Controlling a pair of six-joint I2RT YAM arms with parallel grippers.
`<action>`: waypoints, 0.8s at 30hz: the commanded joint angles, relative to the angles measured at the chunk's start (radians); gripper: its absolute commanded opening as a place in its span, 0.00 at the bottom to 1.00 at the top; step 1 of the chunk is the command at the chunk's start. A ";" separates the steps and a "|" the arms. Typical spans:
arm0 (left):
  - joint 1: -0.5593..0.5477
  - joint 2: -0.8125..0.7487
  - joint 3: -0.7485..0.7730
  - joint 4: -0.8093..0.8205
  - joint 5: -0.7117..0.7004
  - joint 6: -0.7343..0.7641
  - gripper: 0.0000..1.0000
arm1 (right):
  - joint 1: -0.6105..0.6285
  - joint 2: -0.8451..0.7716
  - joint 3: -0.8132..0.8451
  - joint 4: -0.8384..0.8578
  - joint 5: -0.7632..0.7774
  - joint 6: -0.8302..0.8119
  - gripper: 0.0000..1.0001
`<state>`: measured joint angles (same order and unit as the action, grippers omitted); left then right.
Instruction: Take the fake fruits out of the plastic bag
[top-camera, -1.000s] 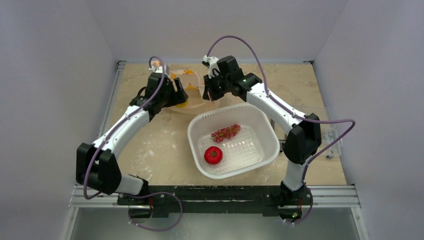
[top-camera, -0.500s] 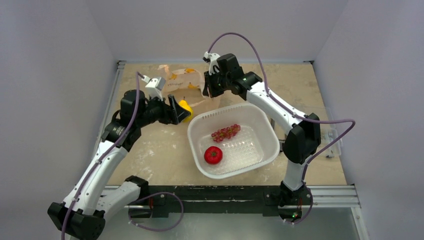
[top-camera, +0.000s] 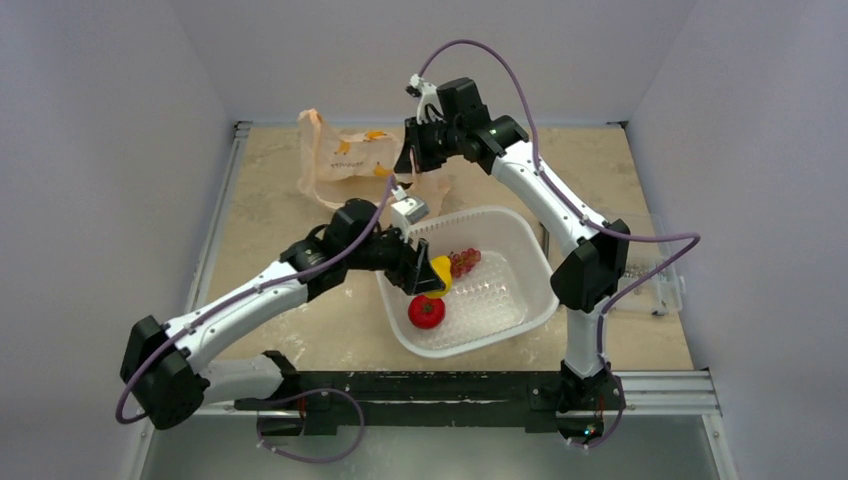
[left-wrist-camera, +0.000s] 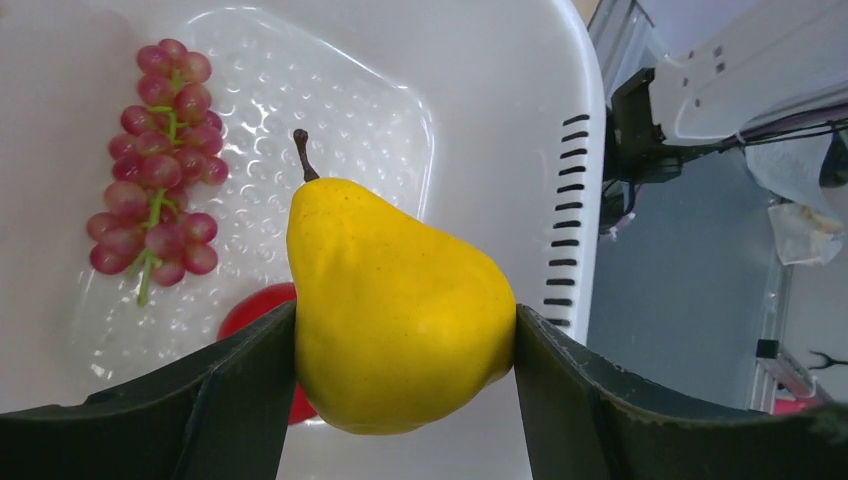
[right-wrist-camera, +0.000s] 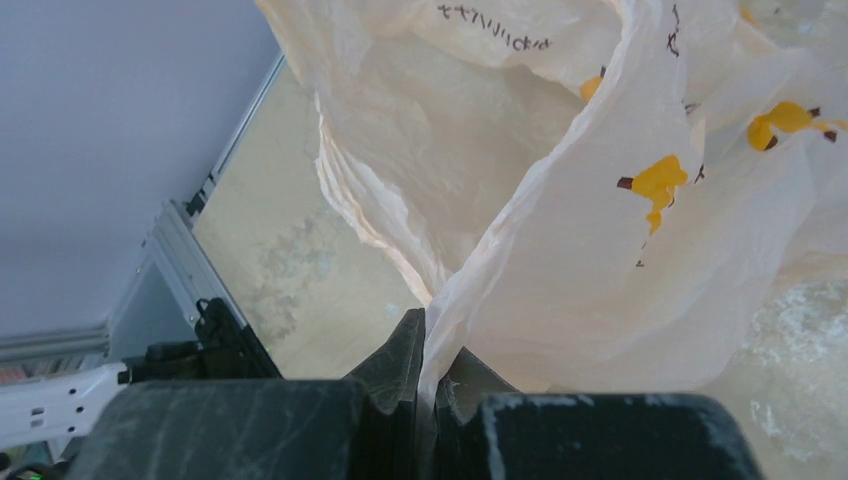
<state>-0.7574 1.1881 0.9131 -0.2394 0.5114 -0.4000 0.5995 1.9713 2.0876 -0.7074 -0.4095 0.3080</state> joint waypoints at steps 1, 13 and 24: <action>-0.100 0.152 0.099 0.100 -0.091 0.090 0.00 | -0.023 -0.021 0.027 -0.085 -0.085 0.025 0.00; -0.266 0.507 0.294 -0.103 -0.280 0.343 0.02 | -0.065 -0.076 -0.047 -0.074 -0.112 0.004 0.00; -0.289 0.575 0.324 -0.221 -0.272 0.377 0.42 | -0.067 -0.081 -0.065 -0.057 -0.110 -0.005 0.00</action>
<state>-1.0451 1.7630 1.1915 -0.4255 0.2222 -0.0608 0.5316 1.9511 2.0293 -0.7780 -0.4911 0.3134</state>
